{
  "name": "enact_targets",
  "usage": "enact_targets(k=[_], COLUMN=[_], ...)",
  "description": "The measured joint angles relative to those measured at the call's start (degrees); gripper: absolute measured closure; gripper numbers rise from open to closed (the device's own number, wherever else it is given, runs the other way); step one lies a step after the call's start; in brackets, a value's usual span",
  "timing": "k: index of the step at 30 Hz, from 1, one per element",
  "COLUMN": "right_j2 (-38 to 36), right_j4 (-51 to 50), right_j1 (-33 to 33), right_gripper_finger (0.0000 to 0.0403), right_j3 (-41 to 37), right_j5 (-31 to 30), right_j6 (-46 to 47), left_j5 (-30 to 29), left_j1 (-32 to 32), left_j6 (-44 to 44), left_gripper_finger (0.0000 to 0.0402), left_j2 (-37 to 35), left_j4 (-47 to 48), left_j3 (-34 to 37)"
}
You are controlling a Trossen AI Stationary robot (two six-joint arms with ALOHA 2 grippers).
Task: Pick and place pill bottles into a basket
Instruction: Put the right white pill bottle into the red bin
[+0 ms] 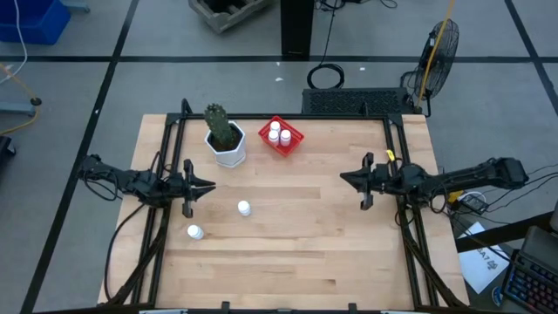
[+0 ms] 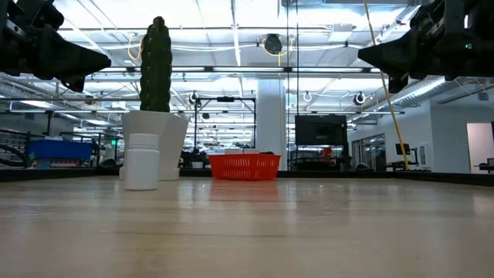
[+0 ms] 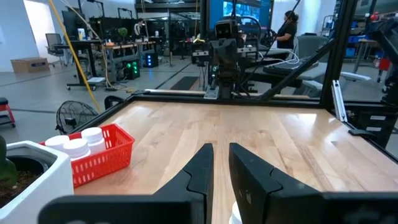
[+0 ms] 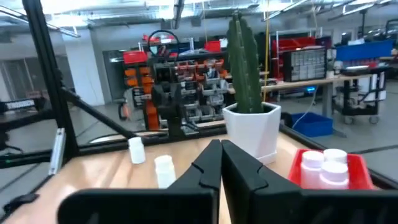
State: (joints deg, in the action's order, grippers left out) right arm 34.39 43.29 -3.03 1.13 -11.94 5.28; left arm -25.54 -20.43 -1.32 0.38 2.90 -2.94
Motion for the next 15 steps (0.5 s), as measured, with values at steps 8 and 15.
enact_targets(k=[8,15], right_j2=[-6.57,-13.54], right_j4=[-5.20,-16.30], right_j1=[2.35,2.65], right_gripper_finger=[0.0400,0.0401], right_j3=[-0.07,-0.13], right_j5=[0.10,0.10], right_j6=[1.63,1.59], left_j5=[-0.03,-0.02], left_j1=[0.00,0.00], left_j6=[2.19,6.50], left_gripper_finger=[0.0346,0.0346], left_j2=[0.00,-0.01], left_j4=[0.04,0.03], left_j3=[0.00,0.00])
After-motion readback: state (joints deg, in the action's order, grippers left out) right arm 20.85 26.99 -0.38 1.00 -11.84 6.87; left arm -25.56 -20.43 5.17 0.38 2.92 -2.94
